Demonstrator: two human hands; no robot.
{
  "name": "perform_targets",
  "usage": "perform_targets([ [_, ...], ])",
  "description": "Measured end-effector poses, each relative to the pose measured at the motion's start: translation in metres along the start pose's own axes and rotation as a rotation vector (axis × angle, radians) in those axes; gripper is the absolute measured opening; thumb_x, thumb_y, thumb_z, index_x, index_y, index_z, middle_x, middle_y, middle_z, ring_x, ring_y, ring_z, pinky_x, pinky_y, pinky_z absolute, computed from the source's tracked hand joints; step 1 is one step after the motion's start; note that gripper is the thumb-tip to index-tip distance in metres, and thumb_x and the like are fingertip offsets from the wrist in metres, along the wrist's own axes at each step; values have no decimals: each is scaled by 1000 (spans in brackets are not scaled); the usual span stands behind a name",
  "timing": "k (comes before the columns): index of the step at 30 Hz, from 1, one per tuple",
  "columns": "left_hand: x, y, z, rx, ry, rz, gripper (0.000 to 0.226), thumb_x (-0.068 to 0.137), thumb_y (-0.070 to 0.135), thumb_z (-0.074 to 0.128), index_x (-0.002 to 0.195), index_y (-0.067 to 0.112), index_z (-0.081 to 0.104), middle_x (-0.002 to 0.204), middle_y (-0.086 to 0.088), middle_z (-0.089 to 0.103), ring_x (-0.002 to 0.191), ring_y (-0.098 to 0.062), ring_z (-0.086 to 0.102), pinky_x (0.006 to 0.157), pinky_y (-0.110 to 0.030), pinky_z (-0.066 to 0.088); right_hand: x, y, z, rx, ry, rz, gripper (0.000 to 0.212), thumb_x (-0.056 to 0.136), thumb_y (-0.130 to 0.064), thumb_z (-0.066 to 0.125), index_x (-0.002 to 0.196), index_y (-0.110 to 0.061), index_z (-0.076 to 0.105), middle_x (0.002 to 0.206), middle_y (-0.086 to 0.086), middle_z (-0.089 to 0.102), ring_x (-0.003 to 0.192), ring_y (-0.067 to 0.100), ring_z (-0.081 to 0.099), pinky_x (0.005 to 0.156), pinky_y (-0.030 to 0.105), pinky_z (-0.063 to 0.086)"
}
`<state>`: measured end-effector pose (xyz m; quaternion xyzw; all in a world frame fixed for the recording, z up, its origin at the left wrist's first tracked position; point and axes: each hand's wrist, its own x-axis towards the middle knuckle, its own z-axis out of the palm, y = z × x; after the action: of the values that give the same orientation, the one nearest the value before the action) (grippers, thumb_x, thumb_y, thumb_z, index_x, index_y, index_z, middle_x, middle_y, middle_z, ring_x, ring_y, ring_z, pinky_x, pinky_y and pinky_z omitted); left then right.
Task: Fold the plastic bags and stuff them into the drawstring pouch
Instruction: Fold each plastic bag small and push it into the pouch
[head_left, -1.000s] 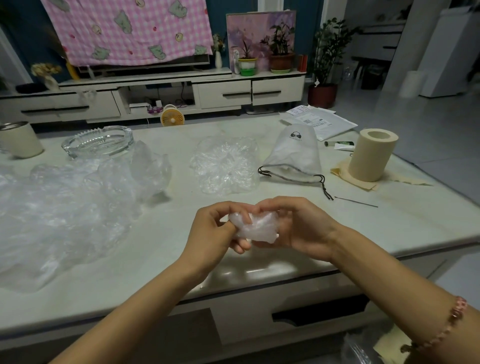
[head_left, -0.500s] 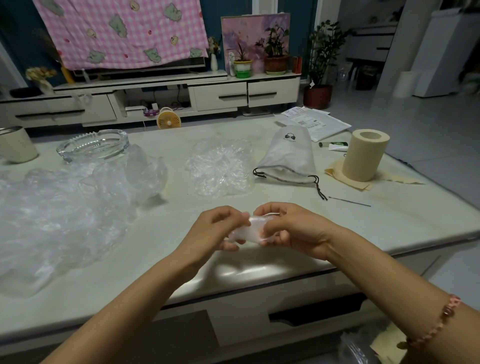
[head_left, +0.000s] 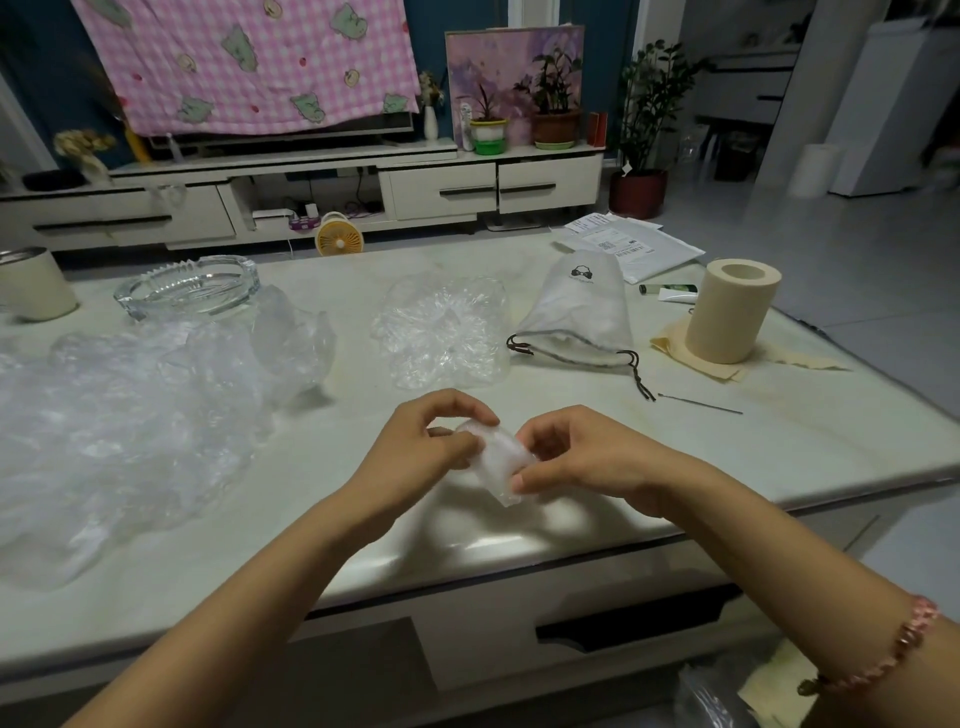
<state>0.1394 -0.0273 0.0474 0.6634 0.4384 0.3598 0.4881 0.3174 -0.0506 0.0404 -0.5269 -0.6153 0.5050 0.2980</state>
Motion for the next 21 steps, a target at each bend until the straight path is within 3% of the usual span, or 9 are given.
perform_targets([
  [4,5,-2,5,-276,15,-93,19,87,-7,52,85,7,65,90,-13,64,79,-20,63,65,-24,55,-1,-1,0,200,35,-79,14,75,2,71,83,-9,70,77,10,59,75,16,53,74,22,42],
  [7,5,-3,13,-267,-10,-130,15,90,2,51,87,2,66,82,-10,66,70,-17,63,64,-22,54,2,1,1,298,115,-109,19,75,2,70,92,-5,70,91,13,66,86,16,59,86,25,44],
  [12,10,-4,23,-290,-137,-146,32,93,28,52,105,0,64,86,-7,67,74,-21,66,75,-29,57,6,3,2,486,260,-42,13,79,1,67,79,-12,69,78,2,65,79,14,59,81,25,44],
  [17,15,-8,34,-171,-86,-85,7,90,10,61,90,5,65,76,-2,66,69,-11,64,73,-27,52,9,4,-1,590,249,6,13,88,-5,57,85,-10,68,86,8,66,85,17,59,87,31,44],
  [21,28,-9,41,-146,11,-82,12,89,2,58,94,-7,64,73,-7,64,64,-10,63,77,-34,51,8,2,-10,558,288,5,11,88,-10,57,86,-9,68,84,7,65,78,15,61,79,30,46],
])
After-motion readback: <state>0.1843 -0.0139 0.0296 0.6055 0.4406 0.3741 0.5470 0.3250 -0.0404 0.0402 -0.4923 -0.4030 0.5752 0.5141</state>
